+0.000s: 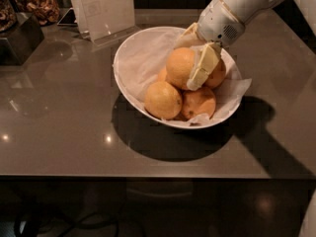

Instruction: Pick orange from white bowl

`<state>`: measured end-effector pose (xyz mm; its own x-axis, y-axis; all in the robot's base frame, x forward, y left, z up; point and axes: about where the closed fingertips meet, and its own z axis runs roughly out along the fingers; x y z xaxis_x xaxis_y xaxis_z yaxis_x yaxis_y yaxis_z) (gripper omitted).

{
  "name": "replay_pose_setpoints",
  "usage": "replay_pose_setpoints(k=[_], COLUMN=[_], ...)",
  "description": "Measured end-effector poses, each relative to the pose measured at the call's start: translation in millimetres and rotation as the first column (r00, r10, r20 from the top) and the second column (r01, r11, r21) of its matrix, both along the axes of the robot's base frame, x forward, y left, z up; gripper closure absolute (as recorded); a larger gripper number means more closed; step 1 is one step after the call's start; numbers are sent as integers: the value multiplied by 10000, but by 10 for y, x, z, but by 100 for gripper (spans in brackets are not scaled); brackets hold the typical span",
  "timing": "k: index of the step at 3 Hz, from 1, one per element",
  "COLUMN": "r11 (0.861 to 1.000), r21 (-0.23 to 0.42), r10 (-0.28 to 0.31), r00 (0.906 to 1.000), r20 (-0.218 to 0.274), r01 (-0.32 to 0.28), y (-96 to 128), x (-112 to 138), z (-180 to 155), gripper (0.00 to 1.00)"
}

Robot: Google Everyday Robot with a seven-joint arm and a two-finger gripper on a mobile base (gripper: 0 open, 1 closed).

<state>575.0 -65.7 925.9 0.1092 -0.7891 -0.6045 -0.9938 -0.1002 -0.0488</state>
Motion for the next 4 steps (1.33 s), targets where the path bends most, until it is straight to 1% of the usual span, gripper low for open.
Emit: replay_pose_setpoints(k=[3,4], r11=[10000,10000], r21=[0,2], r10=[0,-1], r00=[10000,10000], r20=[1,2], r01=[0,1], y=[0,0], x=[0,0], z=[0,0], gripper=[89,100])
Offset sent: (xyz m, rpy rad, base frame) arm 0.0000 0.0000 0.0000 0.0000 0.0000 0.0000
